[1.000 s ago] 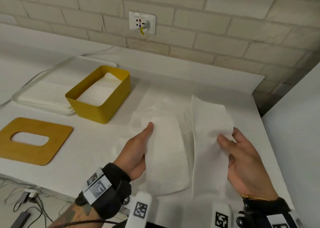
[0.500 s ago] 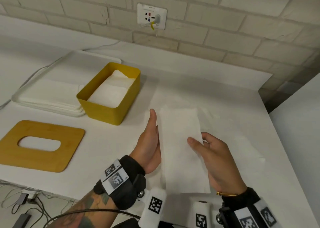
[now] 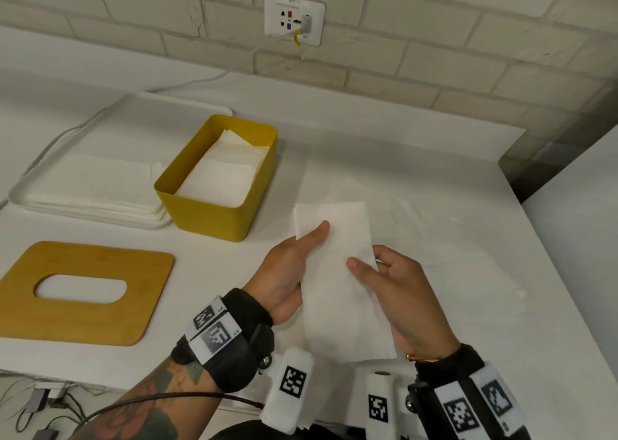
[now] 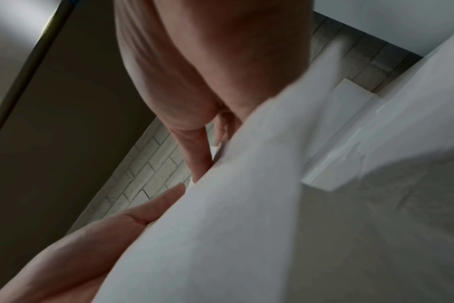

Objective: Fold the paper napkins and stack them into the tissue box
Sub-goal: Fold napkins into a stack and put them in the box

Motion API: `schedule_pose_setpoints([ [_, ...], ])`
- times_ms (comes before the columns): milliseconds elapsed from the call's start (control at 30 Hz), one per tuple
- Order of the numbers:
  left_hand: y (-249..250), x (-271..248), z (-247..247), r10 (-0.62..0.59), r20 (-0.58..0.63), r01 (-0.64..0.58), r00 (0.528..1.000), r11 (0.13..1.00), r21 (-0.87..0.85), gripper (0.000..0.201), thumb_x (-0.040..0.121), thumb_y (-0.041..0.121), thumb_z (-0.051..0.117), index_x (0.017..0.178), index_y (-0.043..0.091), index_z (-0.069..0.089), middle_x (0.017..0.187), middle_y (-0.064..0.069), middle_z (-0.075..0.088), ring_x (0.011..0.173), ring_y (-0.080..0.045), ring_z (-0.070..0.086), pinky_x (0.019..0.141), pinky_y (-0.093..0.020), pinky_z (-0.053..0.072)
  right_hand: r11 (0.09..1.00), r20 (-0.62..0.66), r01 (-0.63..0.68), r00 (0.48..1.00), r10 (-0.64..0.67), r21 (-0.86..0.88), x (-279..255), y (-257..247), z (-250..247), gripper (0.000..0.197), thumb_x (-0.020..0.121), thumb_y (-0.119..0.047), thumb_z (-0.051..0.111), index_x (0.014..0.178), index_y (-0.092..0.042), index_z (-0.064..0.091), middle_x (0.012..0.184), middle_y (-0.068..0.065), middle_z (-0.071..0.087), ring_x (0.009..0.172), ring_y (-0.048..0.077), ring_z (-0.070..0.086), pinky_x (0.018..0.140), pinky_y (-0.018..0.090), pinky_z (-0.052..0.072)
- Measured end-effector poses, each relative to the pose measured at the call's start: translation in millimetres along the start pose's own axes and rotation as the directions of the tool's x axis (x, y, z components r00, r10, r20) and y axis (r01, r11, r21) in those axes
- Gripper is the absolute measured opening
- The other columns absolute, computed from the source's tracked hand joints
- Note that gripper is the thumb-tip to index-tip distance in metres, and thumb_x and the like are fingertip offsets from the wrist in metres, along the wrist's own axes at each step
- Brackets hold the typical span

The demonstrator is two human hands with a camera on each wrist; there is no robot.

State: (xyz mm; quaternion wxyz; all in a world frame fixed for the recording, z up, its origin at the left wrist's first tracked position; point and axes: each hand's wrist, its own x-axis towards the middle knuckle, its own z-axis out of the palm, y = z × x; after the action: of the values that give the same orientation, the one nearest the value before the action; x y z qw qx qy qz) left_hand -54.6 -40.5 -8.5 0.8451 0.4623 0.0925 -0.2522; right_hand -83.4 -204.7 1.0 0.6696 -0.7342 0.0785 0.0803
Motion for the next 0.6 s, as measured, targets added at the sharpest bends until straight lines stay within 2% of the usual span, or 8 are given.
schedule_pose_setpoints([
  [167,11,6,-5,0.072,-0.065,-0.070,0.995,0.997,0.025,0.038,0.105,0.033,0.052,0.128,0.004,0.064,0.117,-0.016,0.075,0.107,-0.030,0.073,0.089,-0.040,0.061,0.999,0.011,-0.033,0.999,0.033,-0.016,-1,12,-2,0.021,0.088,-0.011,0.077,0.108,-0.011,0.070,0.096,0.004,0.079,0.092,0.021,0.076,0.085,0.038,0.059],
  [233,24,8,-5,0.130,-0.088,-0.127,0.988,0.991,0.037,0.034,0.104,0.032,0.054,0.124,0.007,0.066,0.115,-0.015,0.076,0.104,-0.027,0.074,0.088,-0.041,0.061,0.994,0.014,-0.074,0.997,0.075,-0.076,-5,20,-10,0.023,0.085,-0.009,0.079,0.105,-0.009,0.068,0.087,0.004,0.078,0.085,0.018,0.076,0.079,0.035,0.059],
  [300,37,8,-5,0.179,-0.087,-0.175,0.980,0.983,0.049,0.031,0.104,0.031,0.054,0.121,0.009,0.067,0.113,-0.012,0.077,0.101,-0.024,0.075,0.084,-0.037,0.063,0.987,-0.003,-0.109,0.994,0.110,-0.115,-8,25,-22,0.023,0.085,-0.007,0.079,0.104,-0.007,0.066,0.079,0.009,0.076,0.077,0.020,0.074,0.072,0.032,0.059],
  [367,47,8,-3,0.224,-0.072,-0.219,0.972,0.973,0.076,0.028,0.104,0.030,0.054,0.120,0.011,0.068,0.112,-0.008,0.078,0.103,-0.023,0.075,0.085,-0.035,0.062,0.985,-0.010,-0.081,0.997,0.081,-0.155,-6,19,-35,0.031,0.081,-0.014,0.083,0.107,-0.012,0.066,0.085,0.007,0.077,0.085,0.023,0.073,0.076,0.031,0.058],
  [467,54,7,4,0.262,-0.019,-0.256,0.965,0.955,0.149,0.026,0.103,0.029,0.055,0.118,0.012,0.069,0.113,-0.007,0.078,0.104,-0.023,0.074,0.087,-0.035,0.062,0.984,0.027,0.054,0.998,-0.051,-0.168,6,-7,-40,0.063,0.062,-0.042,0.087,0.119,-0.030,0.062,0.108,-0.008,0.075,0.105,0.008,0.070,0.092,0.029,0.054],
  [533,55,6,10,0.272,0.019,-0.270,0.962,0.938,0.216,0.030,0.102,0.031,0.055,0.119,0.010,0.069,0.113,-0.009,0.077,0.106,-0.025,0.074,0.091,-0.039,0.061,0.988,0.114,0.098,0.990,-0.085,-0.117,17,-24,-28,0.070,0.063,-0.042,0.085,0.126,-0.031,0.058,0.116,-0.007,0.074,0.110,0.009,0.069,0.094,0.031,0.055],
  [600,55,6,16,0.298,0.051,-0.300,0.953,0.910,0.286,0.034,0.101,0.035,0.056,0.119,0.010,0.070,0.113,-0.010,0.077,0.107,-0.028,0.074,0.094,-0.044,0.059,0.991,0.163,0.113,0.981,-0.100,-0.074,29,-33,-12,0.057,0.076,-0.028,0.084,0.127,-0.025,0.060,0.117,-0.003,0.075,0.108,0.014,0.071,0.093,0.037,0.057],
])
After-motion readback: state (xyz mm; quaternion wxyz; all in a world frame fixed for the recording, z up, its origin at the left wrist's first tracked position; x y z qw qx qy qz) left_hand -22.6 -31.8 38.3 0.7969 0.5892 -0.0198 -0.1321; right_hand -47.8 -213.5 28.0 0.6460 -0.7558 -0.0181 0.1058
